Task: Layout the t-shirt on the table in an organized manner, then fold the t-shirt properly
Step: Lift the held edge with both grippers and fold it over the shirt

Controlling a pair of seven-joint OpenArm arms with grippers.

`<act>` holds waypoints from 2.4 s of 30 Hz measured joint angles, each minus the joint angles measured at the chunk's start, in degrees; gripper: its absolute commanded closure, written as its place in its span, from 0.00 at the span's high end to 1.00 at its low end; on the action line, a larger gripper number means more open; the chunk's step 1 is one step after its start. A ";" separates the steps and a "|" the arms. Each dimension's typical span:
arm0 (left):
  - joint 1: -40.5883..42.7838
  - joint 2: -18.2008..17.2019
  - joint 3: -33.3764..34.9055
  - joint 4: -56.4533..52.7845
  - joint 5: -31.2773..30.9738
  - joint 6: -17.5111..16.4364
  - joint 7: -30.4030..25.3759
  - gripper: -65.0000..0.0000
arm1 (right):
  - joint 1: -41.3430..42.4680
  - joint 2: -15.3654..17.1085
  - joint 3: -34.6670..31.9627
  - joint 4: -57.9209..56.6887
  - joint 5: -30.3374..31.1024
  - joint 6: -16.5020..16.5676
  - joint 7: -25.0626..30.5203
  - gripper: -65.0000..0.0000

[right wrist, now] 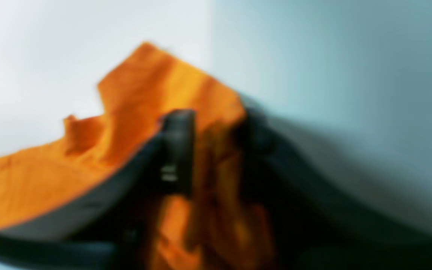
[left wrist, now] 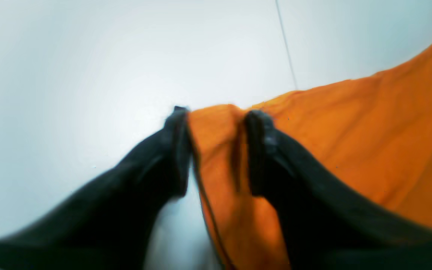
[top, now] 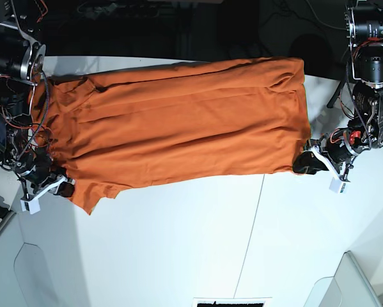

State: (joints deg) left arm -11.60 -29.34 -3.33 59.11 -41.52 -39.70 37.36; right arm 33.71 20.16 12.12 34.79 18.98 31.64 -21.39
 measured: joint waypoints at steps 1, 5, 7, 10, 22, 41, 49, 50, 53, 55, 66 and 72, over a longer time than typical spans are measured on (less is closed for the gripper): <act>0.00 -0.02 0.00 0.00 0.68 0.00 0.04 0.07 | -0.04 -0.04 -0.24 0.28 -0.35 0.11 -0.07 0.02; -0.15 -0.17 0.00 0.02 1.97 -0.11 0.04 0.00 | -0.57 0.11 -0.26 3.74 -3.15 0.11 -1.86 0.00; -0.35 -0.74 0.15 0.46 2.12 -0.17 0.42 0.00 | -0.92 0.13 -0.26 6.51 -3.72 0.09 -3.48 0.00; 0.02 -3.08 0.33 3.08 -1.07 0.04 4.22 0.00 | -1.09 0.11 -0.28 12.11 -2.36 -0.11 -7.19 0.00; -0.13 -8.31 0.35 11.93 -16.59 0.20 15.98 0.00 | -1.20 1.42 -0.37 22.97 7.63 0.04 -19.23 0.00; 10.86 -15.56 0.39 12.22 -33.27 0.17 27.12 0.00 | -27.19 5.68 3.23 47.28 14.99 0.15 -22.71 0.00; 15.34 -14.67 0.37 12.22 -36.35 0.20 27.65 0.00 | -32.30 5.33 4.15 47.21 14.64 0.11 -21.09 0.00; 15.63 -14.40 0.37 12.22 -36.81 0.17 27.80 0.00 | -32.26 5.38 4.15 47.23 14.67 0.11 -21.05 0.03; 16.22 -13.51 0.39 12.22 -37.18 0.20 27.82 0.00 | -32.15 5.38 4.17 47.23 15.58 0.09 -20.85 0.32; 16.35 -13.55 0.39 12.22 -37.22 0.17 27.80 0.00 | -32.28 5.33 4.87 47.39 17.40 0.09 -20.98 0.35; 16.35 -13.66 0.39 12.22 -37.24 0.20 27.82 0.24 | -32.13 0.90 8.59 57.83 22.82 0.15 -24.37 0.35; 16.52 -13.66 0.39 12.22 -37.18 0.20 27.85 0.26 | -32.26 -2.80 2.51 53.42 17.22 0.17 -24.09 0.10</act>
State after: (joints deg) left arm 4.93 -43.00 -2.94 71.33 -78.70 -39.51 65.21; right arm 1.45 17.37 14.63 88.20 36.21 31.81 -45.47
